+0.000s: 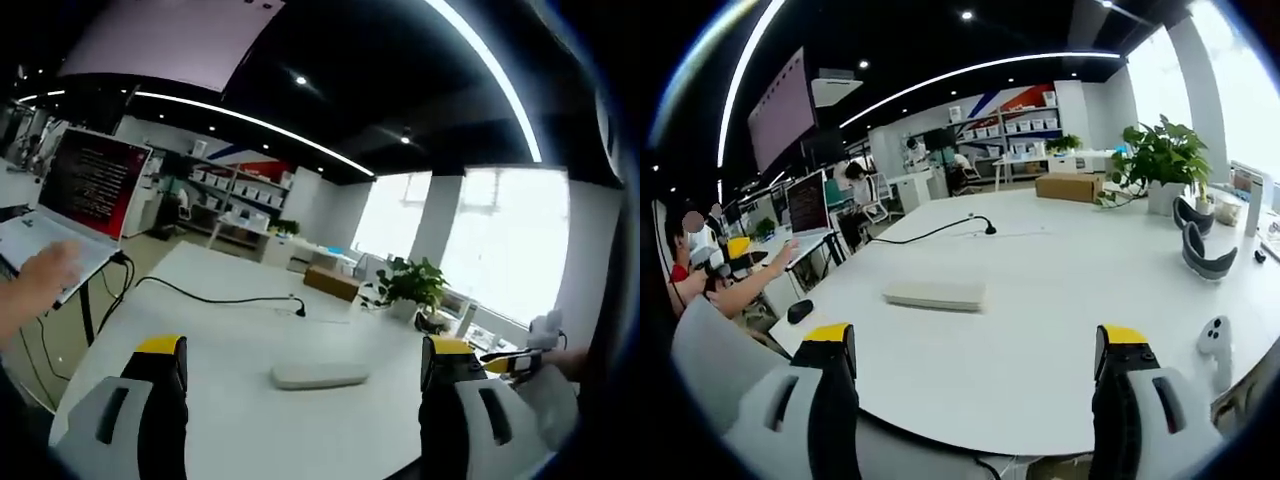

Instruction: Arrange the utensils inside the cutlery case until each visible utensil rests in its matching compartment.

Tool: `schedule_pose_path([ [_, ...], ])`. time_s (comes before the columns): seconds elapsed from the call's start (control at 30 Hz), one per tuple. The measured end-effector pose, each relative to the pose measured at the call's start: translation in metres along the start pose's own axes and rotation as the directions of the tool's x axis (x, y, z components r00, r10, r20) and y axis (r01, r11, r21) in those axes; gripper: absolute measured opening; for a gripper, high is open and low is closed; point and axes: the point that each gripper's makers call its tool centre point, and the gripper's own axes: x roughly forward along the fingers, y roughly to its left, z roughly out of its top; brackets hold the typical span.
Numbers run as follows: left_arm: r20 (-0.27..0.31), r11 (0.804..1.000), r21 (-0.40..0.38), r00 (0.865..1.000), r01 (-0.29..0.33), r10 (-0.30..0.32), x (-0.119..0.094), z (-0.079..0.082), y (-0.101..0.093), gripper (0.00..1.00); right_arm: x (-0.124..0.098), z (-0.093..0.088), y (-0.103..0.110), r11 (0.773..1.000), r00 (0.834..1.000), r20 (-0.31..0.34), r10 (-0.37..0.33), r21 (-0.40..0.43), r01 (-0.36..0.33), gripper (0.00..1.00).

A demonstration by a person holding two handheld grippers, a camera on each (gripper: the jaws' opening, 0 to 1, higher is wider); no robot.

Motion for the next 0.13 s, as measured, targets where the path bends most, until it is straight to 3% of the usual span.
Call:
schedule_pose_path([
  [0.13,-0.009,1.000,0.005,1.000,0.000,0.000,0.0000,-0.0017,-0.0003,1.00,0.0000,-0.0014,-0.0008,1.000,1.000,-0.006,-0.001,0.000,0.001,0.99],
])
